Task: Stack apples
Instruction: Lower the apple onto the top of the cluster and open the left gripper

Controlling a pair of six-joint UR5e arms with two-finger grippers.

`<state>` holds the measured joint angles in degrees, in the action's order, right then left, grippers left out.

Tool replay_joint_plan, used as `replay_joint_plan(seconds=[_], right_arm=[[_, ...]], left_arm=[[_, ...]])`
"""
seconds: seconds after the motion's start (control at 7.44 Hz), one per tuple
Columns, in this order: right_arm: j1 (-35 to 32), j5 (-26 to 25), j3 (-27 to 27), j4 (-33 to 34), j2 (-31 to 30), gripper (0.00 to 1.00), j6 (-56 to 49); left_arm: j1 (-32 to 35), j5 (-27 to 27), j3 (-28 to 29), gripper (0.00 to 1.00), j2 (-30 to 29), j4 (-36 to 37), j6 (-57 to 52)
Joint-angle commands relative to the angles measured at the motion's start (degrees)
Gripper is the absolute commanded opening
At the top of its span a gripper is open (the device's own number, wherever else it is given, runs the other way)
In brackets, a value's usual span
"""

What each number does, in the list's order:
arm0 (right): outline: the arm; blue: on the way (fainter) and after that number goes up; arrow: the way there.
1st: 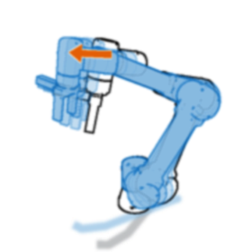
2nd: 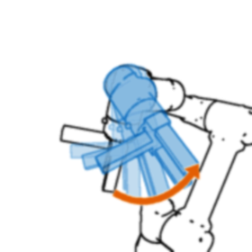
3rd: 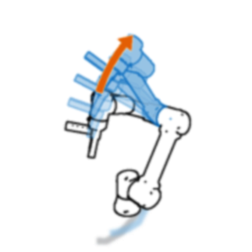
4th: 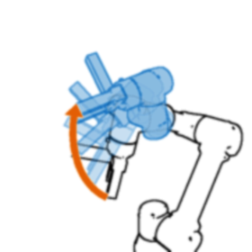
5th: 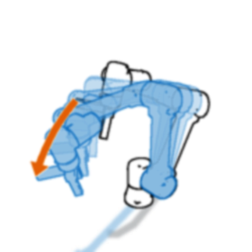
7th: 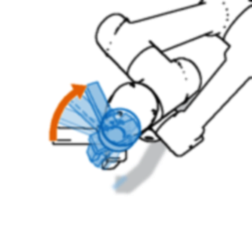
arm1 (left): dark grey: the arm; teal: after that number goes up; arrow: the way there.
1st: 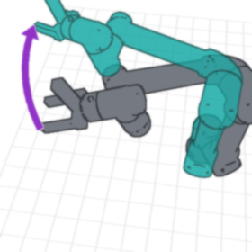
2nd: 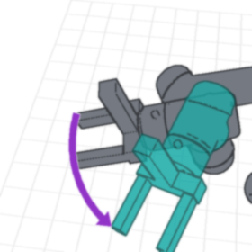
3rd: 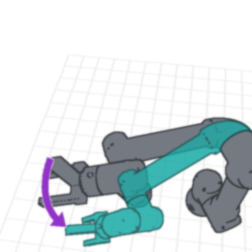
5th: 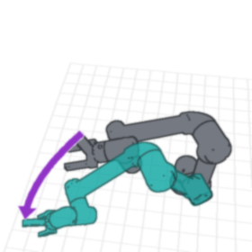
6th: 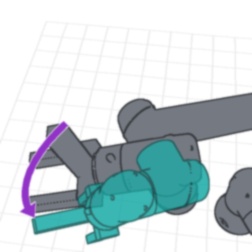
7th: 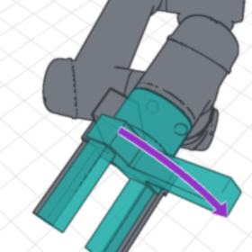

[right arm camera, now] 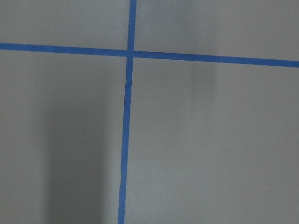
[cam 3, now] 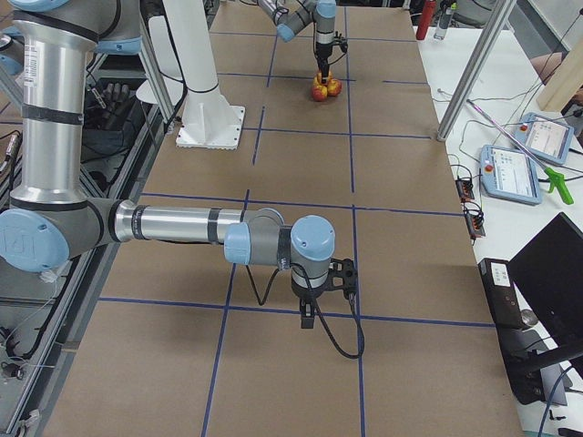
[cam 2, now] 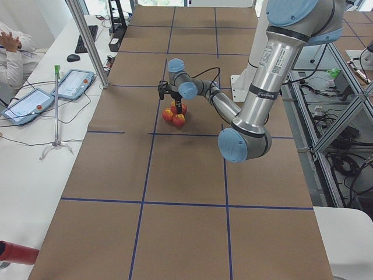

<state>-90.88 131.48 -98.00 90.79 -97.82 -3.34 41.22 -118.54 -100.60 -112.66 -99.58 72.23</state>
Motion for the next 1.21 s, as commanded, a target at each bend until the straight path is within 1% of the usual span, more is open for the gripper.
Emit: replay_joint_plan(seconds=[0.0, 0.13, 0.54, 0.67, 0.81, 1.08], right_arm=[[0.0, 0.0, 0.0, 0.0, 0.0, 1.00, 0.0], [0.0, 0.0, 0.0, 0.0, 0.0, 1.00, 0.0], [0.0, 0.0, 0.0, 0.0, 0.0, 1.00, 0.0], [0.0, 0.0, 0.0, 0.0, 0.0, 1.00, 0.0], [0.0, 0.0, 0.0, 0.0, 0.0, 1.00, 0.0], [0.0, 0.0, 0.0, 0.0, 0.0, 1.00, 0.0]], left_arm=[[0.0, 0.2, 0.1, 0.91, 0.1, 0.0, -0.2], [0.0, 0.8, 0.0, 1.00, 0.1, 0.0, -0.2], [0.0, 0.9, -0.6, 1.00, 0.4, 0.2, -0.1], [0.4, 0.9, -1.9, 1.00, 0.8, 2.1, -0.2], [0.8, 0.9, -4.9, 1.00, 0.9, 4.3, -0.4], [5.5, 0.3, -9.9, 1.00, 2.5, 4.8, -5.1]])
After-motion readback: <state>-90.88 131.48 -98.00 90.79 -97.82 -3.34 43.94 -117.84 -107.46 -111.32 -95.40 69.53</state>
